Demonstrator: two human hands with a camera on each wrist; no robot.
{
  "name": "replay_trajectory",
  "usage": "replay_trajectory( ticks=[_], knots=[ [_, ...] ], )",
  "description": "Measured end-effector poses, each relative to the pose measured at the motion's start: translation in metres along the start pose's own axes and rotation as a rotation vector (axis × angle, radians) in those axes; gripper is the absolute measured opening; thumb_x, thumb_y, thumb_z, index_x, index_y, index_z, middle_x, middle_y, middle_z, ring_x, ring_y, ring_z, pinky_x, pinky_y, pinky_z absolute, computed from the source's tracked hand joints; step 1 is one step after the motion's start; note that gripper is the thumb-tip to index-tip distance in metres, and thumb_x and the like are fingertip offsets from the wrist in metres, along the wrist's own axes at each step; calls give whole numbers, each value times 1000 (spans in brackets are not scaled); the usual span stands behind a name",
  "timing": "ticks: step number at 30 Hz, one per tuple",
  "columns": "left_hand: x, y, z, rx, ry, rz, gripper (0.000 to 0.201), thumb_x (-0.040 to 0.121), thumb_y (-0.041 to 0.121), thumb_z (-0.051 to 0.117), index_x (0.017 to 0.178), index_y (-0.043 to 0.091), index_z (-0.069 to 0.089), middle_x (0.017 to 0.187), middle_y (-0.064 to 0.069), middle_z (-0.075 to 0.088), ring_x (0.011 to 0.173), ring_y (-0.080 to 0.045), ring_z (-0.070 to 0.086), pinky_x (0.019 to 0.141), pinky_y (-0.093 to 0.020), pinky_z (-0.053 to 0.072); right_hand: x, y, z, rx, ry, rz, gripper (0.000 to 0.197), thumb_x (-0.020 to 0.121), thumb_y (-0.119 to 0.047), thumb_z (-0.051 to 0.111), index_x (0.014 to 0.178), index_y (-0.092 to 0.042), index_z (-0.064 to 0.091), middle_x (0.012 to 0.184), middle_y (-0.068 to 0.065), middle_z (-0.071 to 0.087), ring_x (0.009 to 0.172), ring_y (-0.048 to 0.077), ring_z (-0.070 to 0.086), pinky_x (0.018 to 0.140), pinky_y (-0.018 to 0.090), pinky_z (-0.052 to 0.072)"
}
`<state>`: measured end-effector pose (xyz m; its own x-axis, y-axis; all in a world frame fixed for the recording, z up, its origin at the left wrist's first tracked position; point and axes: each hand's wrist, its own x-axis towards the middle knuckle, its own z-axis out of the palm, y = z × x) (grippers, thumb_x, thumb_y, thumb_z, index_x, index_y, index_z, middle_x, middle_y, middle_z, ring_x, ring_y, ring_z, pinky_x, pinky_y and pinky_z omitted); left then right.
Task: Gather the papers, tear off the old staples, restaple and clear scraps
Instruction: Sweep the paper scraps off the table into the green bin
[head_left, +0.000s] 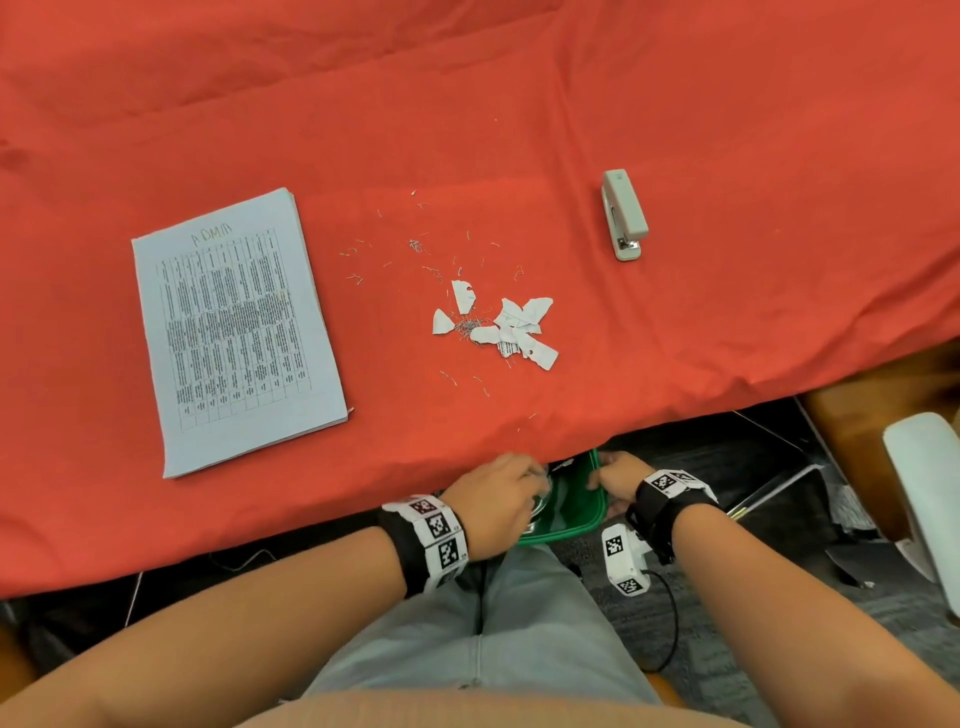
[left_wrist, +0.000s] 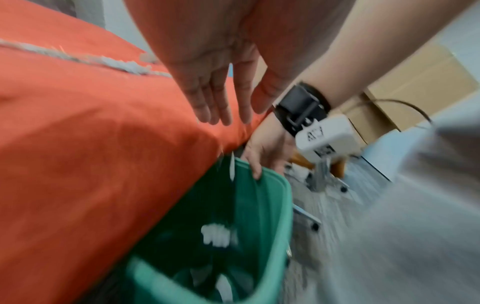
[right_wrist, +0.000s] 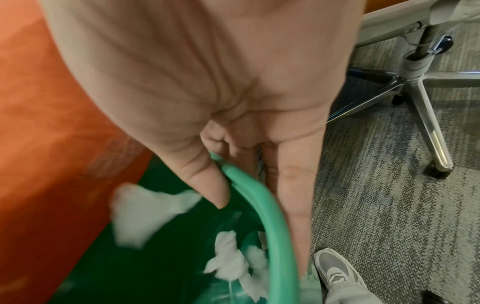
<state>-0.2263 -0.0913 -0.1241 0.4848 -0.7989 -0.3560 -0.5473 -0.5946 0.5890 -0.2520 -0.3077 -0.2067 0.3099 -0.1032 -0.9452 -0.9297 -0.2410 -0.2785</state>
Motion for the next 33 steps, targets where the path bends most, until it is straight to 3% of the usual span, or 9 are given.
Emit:
replay_trajectory(
  ticks=[3, 6, 8, 11, 16, 21, 27, 30, 33],
  knots=[
    [22, -6, -35, -11, 242, -26, 29, 94, 17, 44, 118, 12, 60, 118, -2, 55, 110, -17, 49, 94, -36, 47, -2, 2, -2, -1, 7, -2, 34, 85, 9, 47, 112, -8, 58, 100, 23, 66, 77, 36, 66, 65, 43, 59],
    [55, -27, -71, 54, 353, -122, 39, 93, 20, 47, 131, 12, 51, 140, -7, 44, 132, -24, 37, 113, -40, 32, -3, 4, -4, 2, 12, 3, 35, 84, 11, 47, 112, -7, 59, 101, 24, 65, 87, 41, 67, 75, 49, 58],
    [73, -44, -87, 61, 320, -213, 52, 93, 26, 48, 143, 15, 38, 154, -8, 27, 143, -28, 21, 119, -40, 18, -3, 5, -4, 6, 14, 10, 35, 84, 12, 46, 110, -8, 58, 105, 26, 65, 95, 46, 65, 82, 56, 55],
    [85, -61, -88, 114, 183, -259, 62, 95, 34, 46, 150, 16, 24, 160, -9, 13, 147, -32, 10, 121, -42, 11, -3, 5, -4, 37, 18, 11, 36, 85, 12, 44, 111, -10, 56, 102, 24, 64, 85, 41, 65, 75, 53, 57],
    [58, -45, -54, 228, 72, -124, 66, 96, 40, 41, 152, 19, 14, 162, -6, 1, 149, -26, 0, 121, -41, 2, -3, 2, -5, 75, 26, 21, 36, 86, 13, 43, 110, -11, 55, 103, 23, 63, 78, 37, 64, 67, 50, 57],
    [20, -14, -12, 275, -44, -13, 70, 96, 37, 42, 153, 18, 6, 160, -5, -12, 148, -24, -12, 117, -37, -9, 5, 4, -6, 42, 29, 17, 39, 81, 12, 47, 112, -7, 60, 107, 30, 66, 94, 48, 66, 79, 63, 53],
    [1, -3, -9, 98, -63, 31, 53, 98, 23, 40, 148, 10, 29, 161, -6, 12, 149, -21, 6, 122, -38, 10, -2, -3, -6, -9, 39, 6, 31, 83, 10, 49, 105, -9, 59, 103, 26, 66, 99, 47, 65, 83, 59, 53],
    [2, -6, -27, -114, 84, 44, 38, 99, 17, 39, 135, 13, 51, 152, -2, 37, 146, -15, 22, 120, -31, 18, -7, -5, -6, -3, 36, 3, 29, 84, 11, 48, 105, -7, 58, 102, 27, 65, 92, 46, 66, 80, 57, 55],
    [11, -20, -46, -149, 263, -43, 38, 98, 13, 41, 135, 15, 50, 153, 1, 34, 147, -14, 17, 120, -28, 11, -7, -7, -5, 6, 31, -1, 29, 85, 12, 46, 105, -6, 57, 99, 25, 63, 81, 39, 65, 75, 52, 56]
  ],
)
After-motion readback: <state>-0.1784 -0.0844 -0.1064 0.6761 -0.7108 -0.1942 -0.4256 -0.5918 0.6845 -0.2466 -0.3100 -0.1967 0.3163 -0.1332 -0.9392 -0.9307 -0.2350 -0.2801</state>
